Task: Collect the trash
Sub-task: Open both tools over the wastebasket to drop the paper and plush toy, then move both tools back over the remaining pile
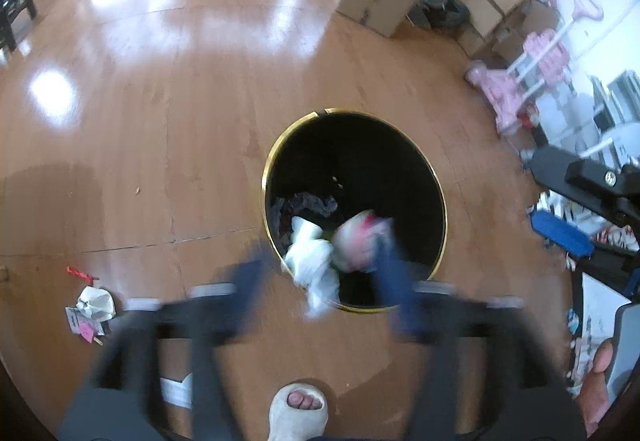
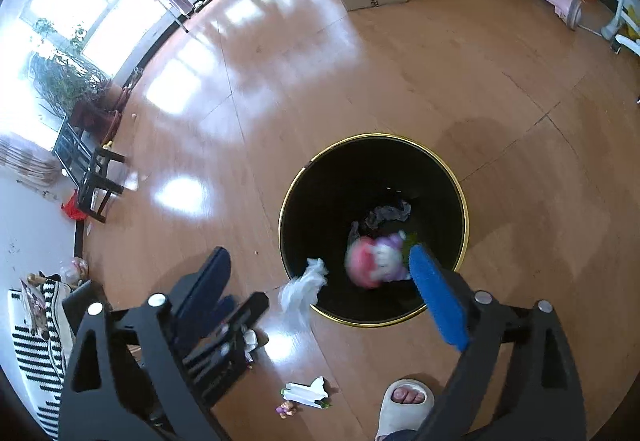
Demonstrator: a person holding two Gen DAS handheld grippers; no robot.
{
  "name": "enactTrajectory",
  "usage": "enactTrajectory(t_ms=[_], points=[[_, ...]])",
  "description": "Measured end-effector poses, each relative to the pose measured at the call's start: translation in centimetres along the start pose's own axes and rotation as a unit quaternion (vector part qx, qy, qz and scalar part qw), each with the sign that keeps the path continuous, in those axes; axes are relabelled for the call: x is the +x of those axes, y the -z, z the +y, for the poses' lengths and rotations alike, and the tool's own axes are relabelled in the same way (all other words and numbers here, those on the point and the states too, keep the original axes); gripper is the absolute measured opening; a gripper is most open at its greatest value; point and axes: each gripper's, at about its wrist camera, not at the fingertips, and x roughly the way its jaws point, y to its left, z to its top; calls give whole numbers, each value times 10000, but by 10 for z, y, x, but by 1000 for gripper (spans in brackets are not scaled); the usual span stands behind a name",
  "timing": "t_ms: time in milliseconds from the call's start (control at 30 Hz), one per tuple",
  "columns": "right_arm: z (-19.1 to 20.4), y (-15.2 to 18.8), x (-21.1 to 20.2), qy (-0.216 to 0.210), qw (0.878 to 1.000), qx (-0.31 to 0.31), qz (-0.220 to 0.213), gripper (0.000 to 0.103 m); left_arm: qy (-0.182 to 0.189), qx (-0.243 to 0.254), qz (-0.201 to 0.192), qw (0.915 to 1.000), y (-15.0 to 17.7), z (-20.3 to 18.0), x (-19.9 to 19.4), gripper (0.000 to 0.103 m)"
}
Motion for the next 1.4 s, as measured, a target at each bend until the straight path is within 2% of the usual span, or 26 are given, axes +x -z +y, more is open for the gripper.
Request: enactTrajectory(t_ms=[67, 133, 233, 367, 433, 533, 633, 700, 767, 833, 867, 933, 1033, 1233, 1400], points=[[3, 1, 1, -9, 10000, -17, 22, 95, -28, -77, -102, 9999, 2, 8, -8, 78], [8, 3, 3, -45, 9999, -79, 70, 96, -25, -109, -50, 9999, 5, 20, -16, 85], [30, 9, 9, -133, 9994, -294, 148, 96, -263, -125, -118, 9995, 18, 51, -40, 88], [78, 27, 17, -210, 9953, -903, 266, 96, -747, -280, -199, 9966, 53, 119, -90, 90], [109, 47, 26, -305, 9901, -1296, 437, 96, -1097, -519, -203, 9924, 83, 166, -122, 91], [165, 96, 46, -449, 9725, -2135, 821, 96, -1662, -981, -100, 9811, 134, 228, -166, 92], [209, 148, 62, -522, 9507, -2840, 1132, 96, -1972, -1333, -3, 9712, 179, 268, -201, 92], [240, 192, 75, -622, 9278, -3379, 1450, 96, -2116, -1566, -45, 9647, 207, 292, -222, 92], [260, 224, 82, -611, 9122, -3736, 1568, 96, -2217, -1924, -136, 9559, 227, 309, -234, 92], [279, 253, 89, -562, 8969, -4073, 1631, 96, -2036, -2278, -276, 9518, 236, 320, -240, 92], [285, 260, 91, -563, 8936, -4136, 1650, 96, -1920, -2445, -352, 9498, 238, 323, -239, 92], [296, 273, 95, -603, 8889, -4205, 1713, 96, -1864, -2460, -383, 9504, 237, 322, -236, 92], [302, 277, 100, -582, 8888, -4206, 1726, 96, -2003, -2205, -347, 9540, 236, 318, -235, 92], [303, 280, 112, -521, 8898, -4167, 1786, 96, -1922, -2270, -311, 9542, 237, 317, -229, 92], [297, 274, 123, -442, 8948, -4066, 1792, 96, -2226, -2134, -129, 9512, 239, 315, -202, 92]])
